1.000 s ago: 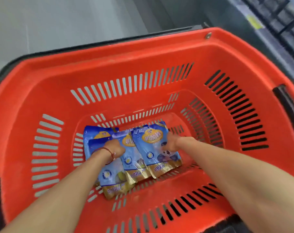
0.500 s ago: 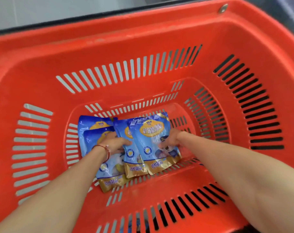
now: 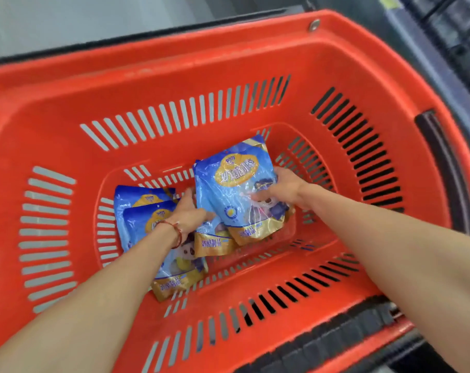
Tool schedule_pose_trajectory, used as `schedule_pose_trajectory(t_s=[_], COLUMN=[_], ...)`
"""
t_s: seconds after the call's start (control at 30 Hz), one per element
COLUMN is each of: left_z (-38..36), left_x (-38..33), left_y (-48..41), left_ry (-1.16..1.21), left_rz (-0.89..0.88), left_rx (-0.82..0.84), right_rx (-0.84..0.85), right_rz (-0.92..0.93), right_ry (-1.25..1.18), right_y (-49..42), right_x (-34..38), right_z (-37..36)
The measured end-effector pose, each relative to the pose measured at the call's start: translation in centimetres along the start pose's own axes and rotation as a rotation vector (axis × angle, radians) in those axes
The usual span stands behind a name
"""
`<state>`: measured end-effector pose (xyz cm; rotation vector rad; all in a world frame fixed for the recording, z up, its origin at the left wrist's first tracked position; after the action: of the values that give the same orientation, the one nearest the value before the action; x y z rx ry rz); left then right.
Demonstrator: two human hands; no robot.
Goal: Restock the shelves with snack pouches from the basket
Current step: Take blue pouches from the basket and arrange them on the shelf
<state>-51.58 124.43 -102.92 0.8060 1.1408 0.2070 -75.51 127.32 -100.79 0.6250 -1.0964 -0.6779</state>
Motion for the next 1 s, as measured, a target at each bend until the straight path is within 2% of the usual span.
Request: schedule_pose_trajectory(t_s=[0.13, 0.23, 0.3, 0.5, 0.6, 0.73, 0.83, 1.0], left_z=[0.1, 0.0, -0.3, -1.4, -2.0, -3.3, -4.7, -8.6], left_x=[-3.3, -6.3, -8.5, -15.0, -19.0, -24.2, -27.9, -32.3], left_y=[0.3, 1.1, 1.9, 5.2, 6.9, 9.4, 11.8, 15.0], left_ry=[0.111, 0.171, 0.208, 0.269, 0.262, 0.274, 0.281, 0.289], left_rz=[-0.109, -0.191, -0.271, -0.455, -0.566, -0.69, -0.787, -0.821], left_rx=[-0.006, -0.007, -0.016, -0.028, 0.007, 0.083, 0.121, 0.238], right_rx=[-0.156, -0.333, -0.453, -0.749, -0.828, -0.976, -0.996, -1.178], right_rz=[0.057, 0.086, 0.118, 0.336, 0.438, 0.558, 0.656, 0.632], right_ry=[0.104, 0.254, 0.268, 0.079, -0.075, -0.162, -0.316, -0.388], right_y=[2.5, 5.4, 8.4, 16.5, 20.6, 26.0, 28.8, 33.6], right_x=[2.1, 3.9, 5.6, 7.2, 7.4, 8.1, 7.6, 5.5], right_z=[4.5, 8.0, 9.7, 12.9, 14.4, 16.8, 18.1, 21.1])
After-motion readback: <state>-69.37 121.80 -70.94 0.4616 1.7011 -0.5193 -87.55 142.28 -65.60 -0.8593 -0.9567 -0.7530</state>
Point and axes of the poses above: each hand's wrist, its own y-axis away from the middle knuckle, its own z-axis out of the back of the hand, x = y × z, the point moved 10 cm from there along -y, towards the middle knuckle, and after that the axes turned 3 degrees about -z, right-handed, at the moved point
